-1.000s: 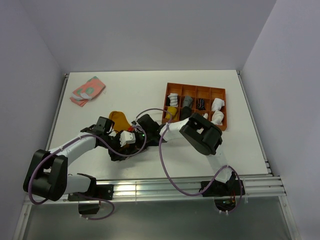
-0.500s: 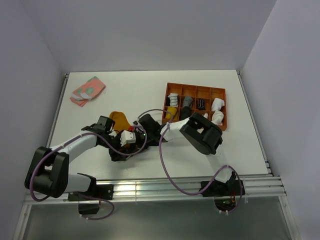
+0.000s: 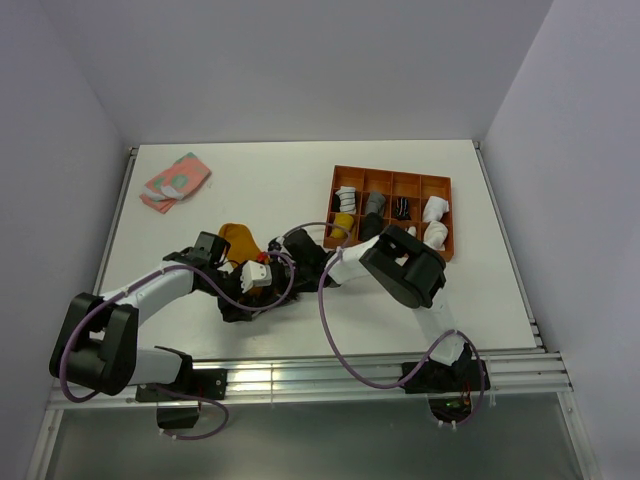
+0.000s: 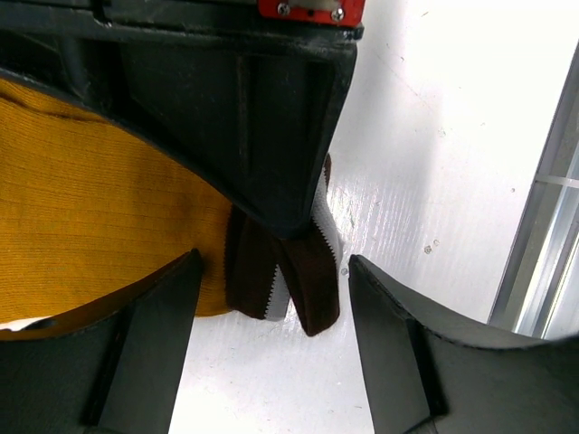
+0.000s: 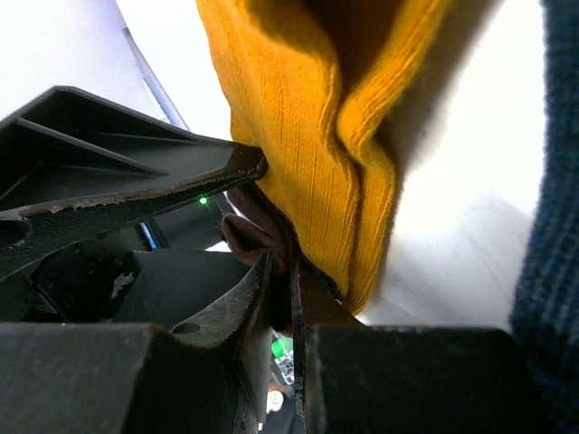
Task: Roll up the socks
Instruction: Roll the sock at the center of the board.
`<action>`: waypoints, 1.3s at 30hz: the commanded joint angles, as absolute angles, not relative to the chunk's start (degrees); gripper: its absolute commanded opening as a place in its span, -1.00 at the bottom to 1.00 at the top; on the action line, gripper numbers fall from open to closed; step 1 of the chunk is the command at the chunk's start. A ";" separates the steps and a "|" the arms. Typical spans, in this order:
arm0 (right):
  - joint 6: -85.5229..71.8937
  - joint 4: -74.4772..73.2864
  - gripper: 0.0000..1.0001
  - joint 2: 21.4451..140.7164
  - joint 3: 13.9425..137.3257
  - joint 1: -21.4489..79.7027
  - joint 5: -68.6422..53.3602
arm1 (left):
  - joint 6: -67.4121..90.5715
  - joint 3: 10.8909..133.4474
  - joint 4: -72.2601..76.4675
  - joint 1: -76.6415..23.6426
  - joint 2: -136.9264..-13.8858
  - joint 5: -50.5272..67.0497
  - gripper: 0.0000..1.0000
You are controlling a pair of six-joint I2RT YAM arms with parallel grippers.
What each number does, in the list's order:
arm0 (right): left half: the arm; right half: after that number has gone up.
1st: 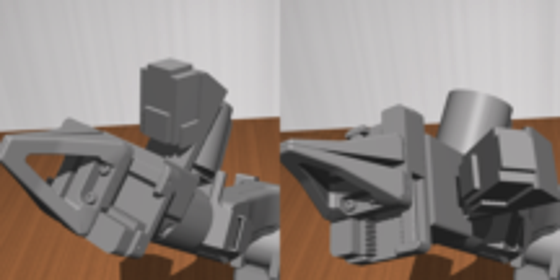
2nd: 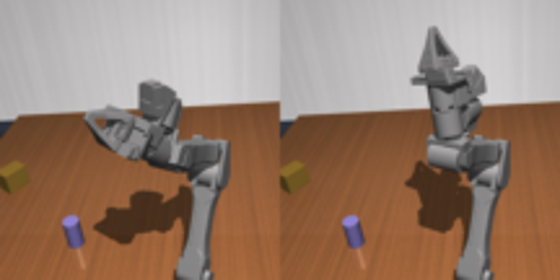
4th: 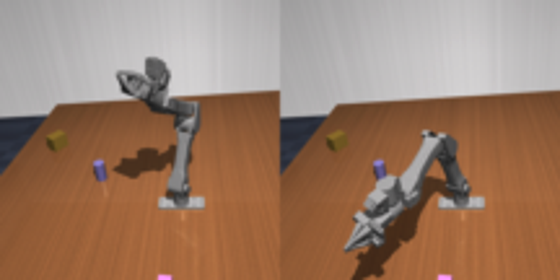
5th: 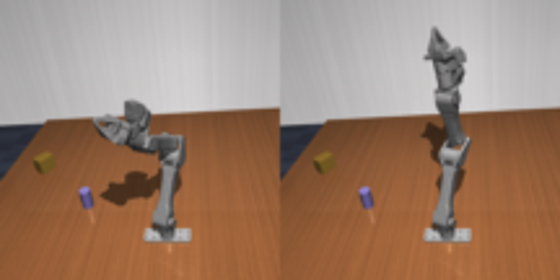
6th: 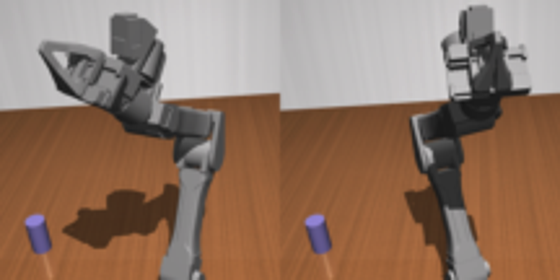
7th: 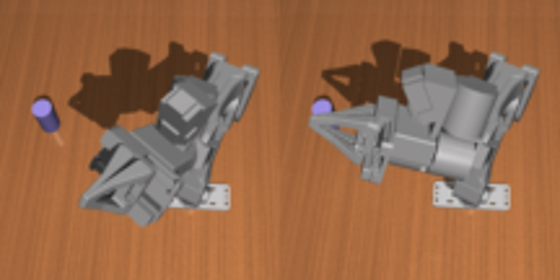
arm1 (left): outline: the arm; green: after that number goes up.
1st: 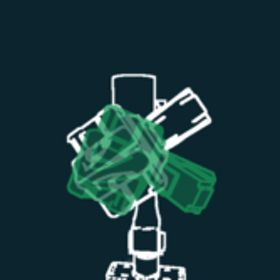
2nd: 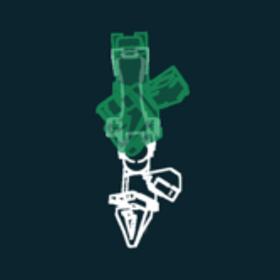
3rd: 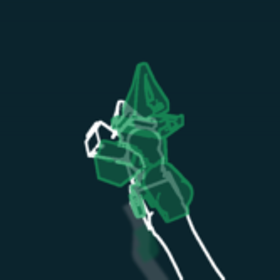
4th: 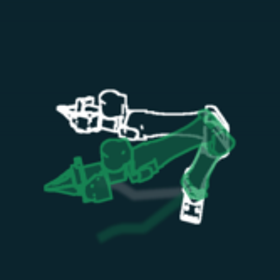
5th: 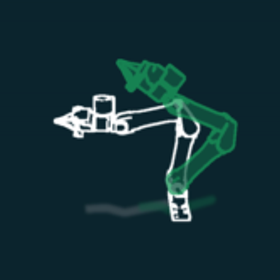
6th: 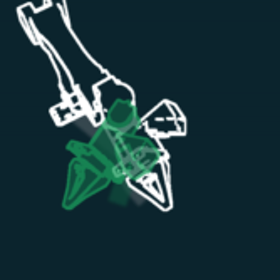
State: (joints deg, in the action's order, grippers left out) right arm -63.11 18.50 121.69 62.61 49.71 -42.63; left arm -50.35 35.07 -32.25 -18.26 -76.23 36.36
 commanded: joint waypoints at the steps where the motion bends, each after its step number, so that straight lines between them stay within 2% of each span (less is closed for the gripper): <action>1: -66.00 22.67 -1.00 121.55 61.61 49.13 -43.33 | -51.24 36.04 -33.75 -18.55 -75.85 38.23 0.40; 6: -68.02 24.70 -1.00 121.29 60.91 49.04 -43.33 | -50.45 36.12 -33.22 -18.63 -76.29 38.23 0.33; 9: -68.55 25.22 -1.00 120.85 60.03 48.96 -42.89 | -49.92 36.47 -33.14 -18.63 -77.08 38.50 0.20; 13: -69.17 26.27 -1.00 120.41 58.98 48.69 -42.28 | -49.75 36.83 -33.22 -18.54 -77.96 38.94 -0.10; 20: -65.57 22.24 -1.00 118.66 58.36 48.69 -38.41 | -49.39 37.53 -33.66 -18.55 -78.66 38.59 -0.47; 25: -60.66 17.08 -0.59 115.24 57.83 48.78 -32.80 | -49.57 38.67 -35.06 -18.63 -79.80 38.32 -0.68; 26: -59.77 16.27 -0.51 114.62 57.83 48.87 -30.43 | -49.74 38.85 -35.33 -18.63 -80.33 38.23 -0.70; 27: -58.98 15.48 -0.33 113.91 57.75 49.04 -28.93 | -49.83 39.11 -35.59 -18.55 -80.51 38.23 -0.71; 30: -55.73 12.31 -0.13 111.01 57.66 49.39 -23.57 | -49.75 39.55 -35.86 -18.63 -81.30 37.97 -0.72; 34: -54.40 11.94 -0.02 107.85 55.64 49.48 -18.55 | -49.48 40.69 -36.47 -18.55 -82.88 37.71 -0.75; 39: -55.28 18.88 -0.04 104.42 48.11 49.57 -14.33 | -49.66 42.45 -38.84 -18.63 -85.08 37.53 -0.76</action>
